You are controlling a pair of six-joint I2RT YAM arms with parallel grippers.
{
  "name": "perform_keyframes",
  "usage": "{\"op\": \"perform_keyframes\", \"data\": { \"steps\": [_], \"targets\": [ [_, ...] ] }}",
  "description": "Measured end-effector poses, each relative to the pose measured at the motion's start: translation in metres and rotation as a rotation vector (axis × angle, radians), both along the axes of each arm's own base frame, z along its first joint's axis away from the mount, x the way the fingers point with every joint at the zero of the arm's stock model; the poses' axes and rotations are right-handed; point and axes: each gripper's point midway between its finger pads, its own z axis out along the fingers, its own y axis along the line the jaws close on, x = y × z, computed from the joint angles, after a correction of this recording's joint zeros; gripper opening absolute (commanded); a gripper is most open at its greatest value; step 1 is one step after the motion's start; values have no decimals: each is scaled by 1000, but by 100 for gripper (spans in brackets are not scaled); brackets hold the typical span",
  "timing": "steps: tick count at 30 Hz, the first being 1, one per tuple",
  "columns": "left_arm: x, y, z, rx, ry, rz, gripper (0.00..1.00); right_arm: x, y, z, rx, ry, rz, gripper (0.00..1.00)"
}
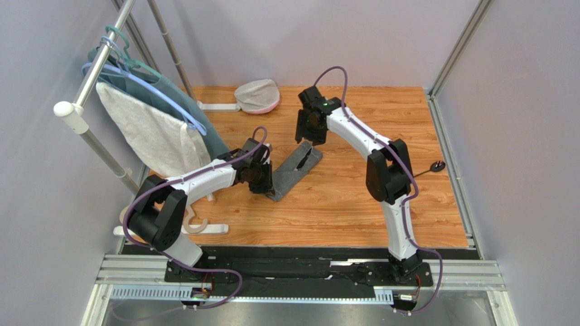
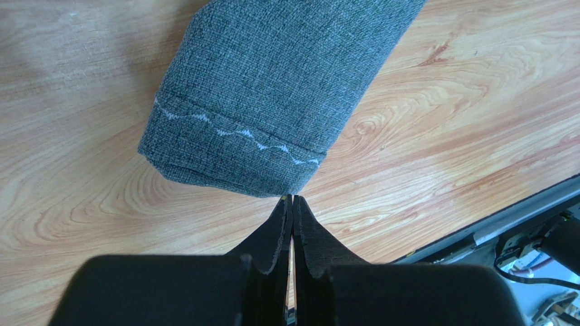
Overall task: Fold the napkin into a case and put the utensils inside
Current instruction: Insert the knife into the folded napkin.
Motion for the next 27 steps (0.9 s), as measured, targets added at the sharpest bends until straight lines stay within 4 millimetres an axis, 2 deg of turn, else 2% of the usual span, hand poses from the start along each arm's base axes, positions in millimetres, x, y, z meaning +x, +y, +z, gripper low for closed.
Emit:
{"op": "perform_keyframes", "data": {
  "steps": [2, 5, 14, 20, 27],
  "targets": [
    [-1, 0, -2, -2, 0, 2, 5, -15, 15, -4, -17, 20, 8, 39],
    [-3, 2, -7, 2, 7, 4, 5, -27, 19, -8, -48, 55, -23, 38],
    [-4, 1, -8, -5, 6, 5, 5, -27, -14, -26, -155, 104, -194, 39],
    [-4, 1, -10, -12, 5, 6, 5, -26, -10, -43, -175, 129, -198, 40],
    [-6, -1, -11, -21, 10, 4, 5, -25, -1, -53, -177, 137, -199, 41]
  ]
}}
